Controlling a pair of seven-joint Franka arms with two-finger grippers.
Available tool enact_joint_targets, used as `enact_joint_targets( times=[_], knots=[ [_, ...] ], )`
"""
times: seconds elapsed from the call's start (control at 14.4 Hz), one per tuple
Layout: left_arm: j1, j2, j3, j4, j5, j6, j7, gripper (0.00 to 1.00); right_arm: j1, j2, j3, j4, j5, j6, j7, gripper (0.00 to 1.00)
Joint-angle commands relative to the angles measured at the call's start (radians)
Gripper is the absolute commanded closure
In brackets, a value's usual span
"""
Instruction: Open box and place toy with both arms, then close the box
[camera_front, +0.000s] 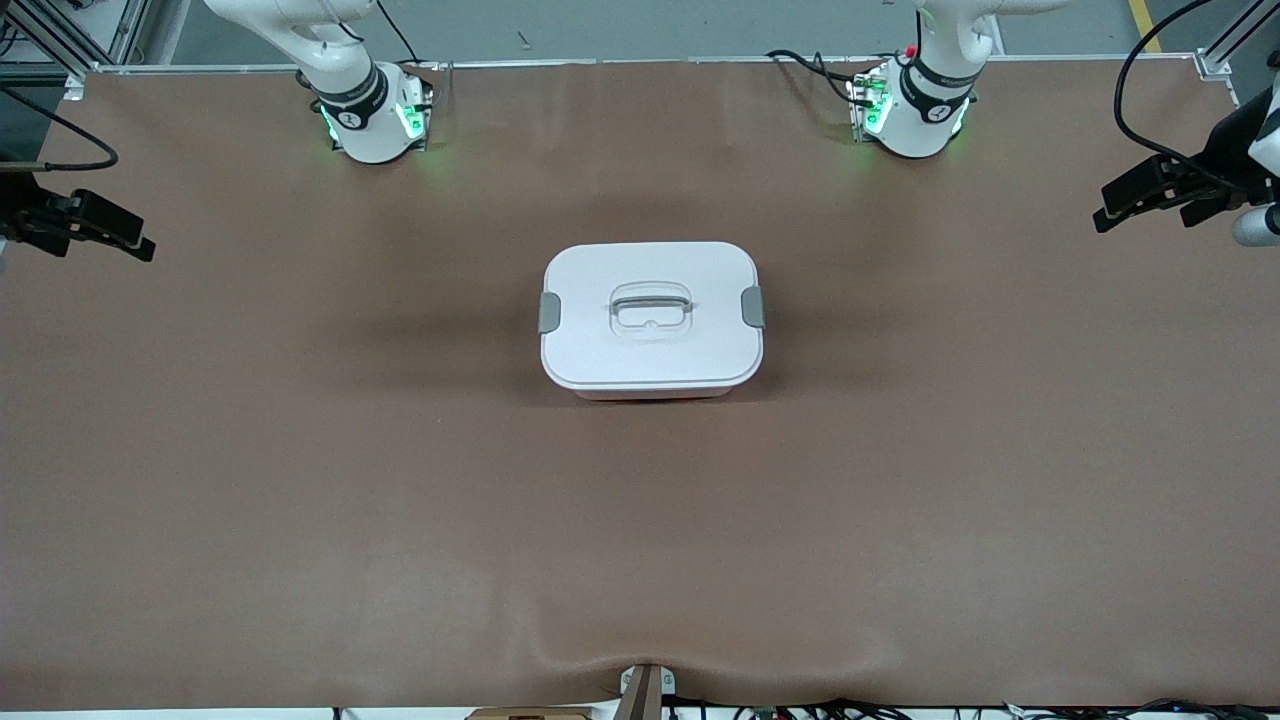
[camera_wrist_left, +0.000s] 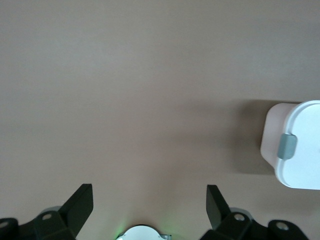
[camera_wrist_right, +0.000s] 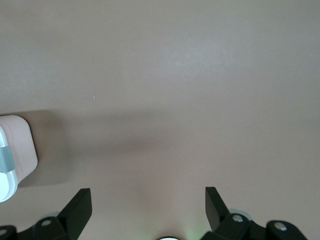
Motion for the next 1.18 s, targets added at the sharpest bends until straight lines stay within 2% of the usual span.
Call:
enact_joint_targets(
  times=[0.0, 1.11],
  knots=[
    [0.008, 0.004, -0.008, 0.015, 0.03, 0.001, 0.026, 0.0, -0.007, -0.005, 0.001, 0.002, 0.019, -0.006, 0.002, 0.0],
    [0.017, 0.033, -0.007, 0.041, 0.029, -0.005, 0.034, 0.0, -0.01, -0.003, 0.0, 0.002, 0.019, -0.004, 0.002, 0.0]
  ],
)
